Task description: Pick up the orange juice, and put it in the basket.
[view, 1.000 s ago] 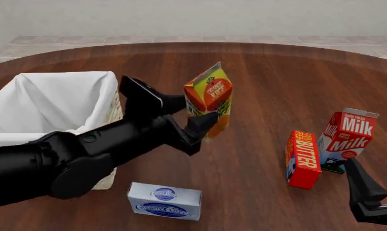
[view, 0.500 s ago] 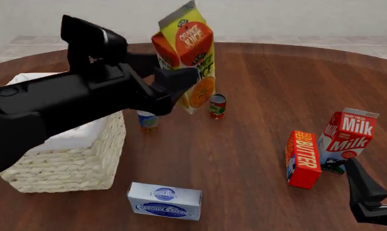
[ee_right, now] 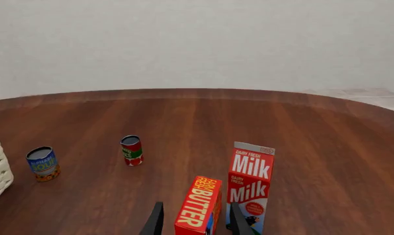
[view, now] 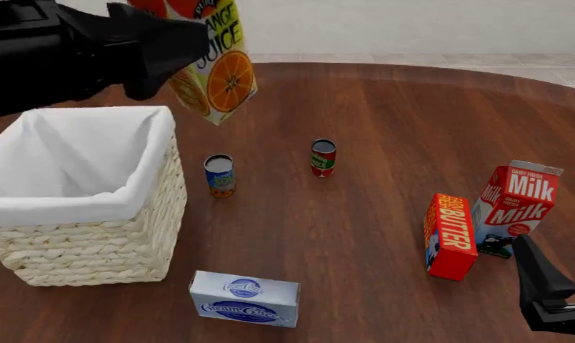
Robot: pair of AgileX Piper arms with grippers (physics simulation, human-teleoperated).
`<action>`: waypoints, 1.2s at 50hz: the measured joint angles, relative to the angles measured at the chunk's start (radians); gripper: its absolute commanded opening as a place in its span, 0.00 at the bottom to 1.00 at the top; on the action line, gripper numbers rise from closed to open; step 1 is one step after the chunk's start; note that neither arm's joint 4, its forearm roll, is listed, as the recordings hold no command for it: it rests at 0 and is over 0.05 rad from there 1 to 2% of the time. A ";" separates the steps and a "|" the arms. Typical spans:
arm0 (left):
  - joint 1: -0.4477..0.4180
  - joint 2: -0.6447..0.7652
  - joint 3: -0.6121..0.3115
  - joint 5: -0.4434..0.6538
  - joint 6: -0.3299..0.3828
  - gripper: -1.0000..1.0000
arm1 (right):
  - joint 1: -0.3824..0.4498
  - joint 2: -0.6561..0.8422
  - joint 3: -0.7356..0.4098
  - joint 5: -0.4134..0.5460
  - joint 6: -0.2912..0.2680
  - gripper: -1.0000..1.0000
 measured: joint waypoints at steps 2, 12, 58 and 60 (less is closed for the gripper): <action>0.008 -0.002 -0.010 0.023 -0.004 0.00 | 0.000 0.000 0.000 0.000 0.001 1.00; 0.076 -0.015 -0.037 0.127 -0.040 0.00 | -0.001 -0.003 0.000 0.002 0.006 1.00; 0.546 0.031 -0.066 0.274 0.078 0.00 | 0.009 0.009 0.000 -0.005 0.007 1.00; 0.564 0.038 -0.057 0.264 0.081 0.00 | 0.009 0.009 0.000 -0.005 0.007 1.00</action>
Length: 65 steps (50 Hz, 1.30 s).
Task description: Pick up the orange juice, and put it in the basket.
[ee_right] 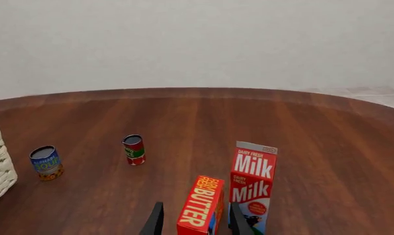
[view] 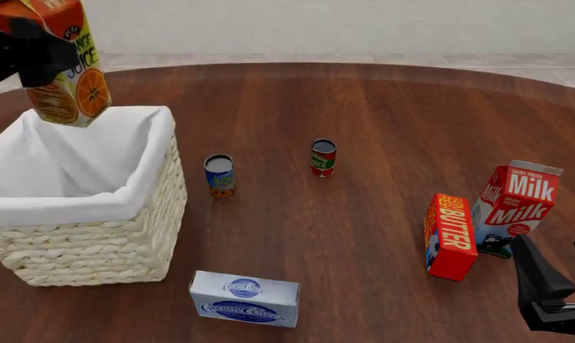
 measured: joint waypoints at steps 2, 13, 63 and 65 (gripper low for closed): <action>0.018 0.007 0.009 -0.010 0.002 0.00 | 0.000 0.001 0.000 0.000 0.000 1.00; 0.088 0.033 0.084 -0.077 0.005 0.00 | 0.002 0.007 0.000 -0.004 -0.004 1.00; 0.196 0.085 0.313 -0.257 -0.010 0.00 | 0.008 0.029 0.000 -0.016 -0.012 1.00; 0.198 0.088 0.316 -0.262 -0.010 0.00 | 0.009 0.030 0.000 -0.017 -0.012 1.00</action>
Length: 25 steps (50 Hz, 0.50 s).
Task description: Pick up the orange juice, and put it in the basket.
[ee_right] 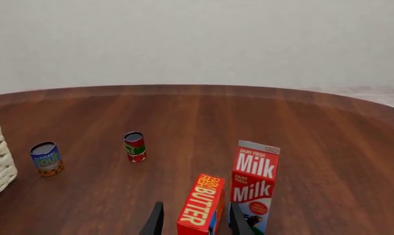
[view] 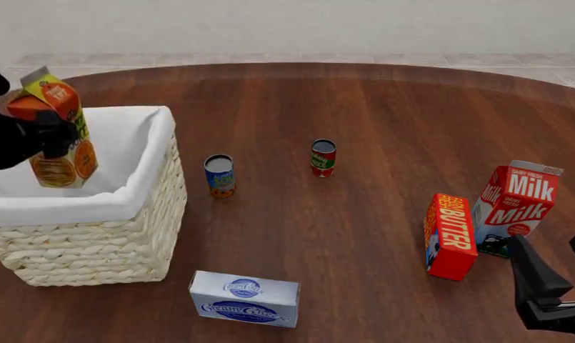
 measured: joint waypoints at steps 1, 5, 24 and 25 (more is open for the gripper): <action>0.000 0.001 0.002 -0.002 0.000 0.00 | 0.000 0.001 0.000 0.000 0.000 1.00; -0.001 0.004 0.008 -0.010 0.000 0.00 | 0.002 0.003 0.000 -0.002 -0.001 1.00; -0.007 0.006 0.018 -0.042 0.020 1.00 | 0.008 0.015 0.000 -0.008 -0.003 1.00; -0.006 0.005 0.018 -0.043 0.022 1.00 | 0.009 0.015 0.000 -0.008 -0.003 1.00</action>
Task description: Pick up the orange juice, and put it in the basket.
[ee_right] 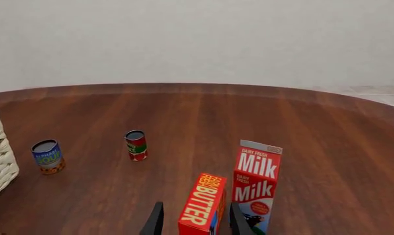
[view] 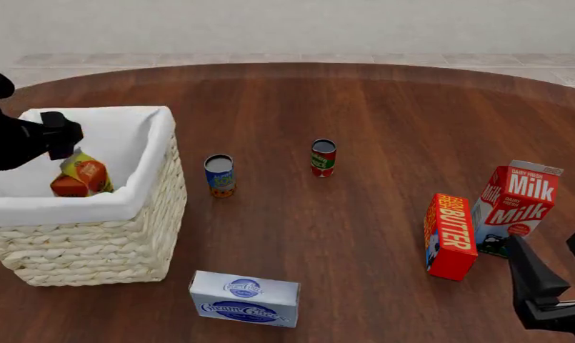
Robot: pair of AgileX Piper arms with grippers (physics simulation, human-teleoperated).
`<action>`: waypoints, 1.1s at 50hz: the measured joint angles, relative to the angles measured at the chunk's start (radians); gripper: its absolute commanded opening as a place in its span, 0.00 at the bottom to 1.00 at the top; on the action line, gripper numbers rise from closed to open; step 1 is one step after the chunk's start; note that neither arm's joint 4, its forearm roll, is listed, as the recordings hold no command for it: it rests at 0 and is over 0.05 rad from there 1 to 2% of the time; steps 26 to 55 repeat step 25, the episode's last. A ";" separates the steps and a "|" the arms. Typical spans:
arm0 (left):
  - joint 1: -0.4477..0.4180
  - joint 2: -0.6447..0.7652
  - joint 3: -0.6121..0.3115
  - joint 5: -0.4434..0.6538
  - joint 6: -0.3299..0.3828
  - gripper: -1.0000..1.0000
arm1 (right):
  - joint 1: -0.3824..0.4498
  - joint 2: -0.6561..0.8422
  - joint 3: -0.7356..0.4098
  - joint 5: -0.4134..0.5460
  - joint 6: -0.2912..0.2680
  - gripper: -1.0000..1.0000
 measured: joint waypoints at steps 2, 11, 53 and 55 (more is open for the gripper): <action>0.002 0.000 -0.001 -0.002 0.002 1.00 | 0.000 0.001 0.000 0.000 0.000 1.00; 0.007 -0.010 -0.005 0.000 0.008 1.00 | 0.001 0.002 0.000 -0.001 -0.001 1.00; -0.023 -0.087 -0.092 0.098 0.011 1.00 | 0.003 0.004 0.000 -0.002 -0.002 1.00; -0.023 -0.087 -0.092 0.098 0.011 1.00 | 0.003 0.004 0.000 -0.002 -0.002 1.00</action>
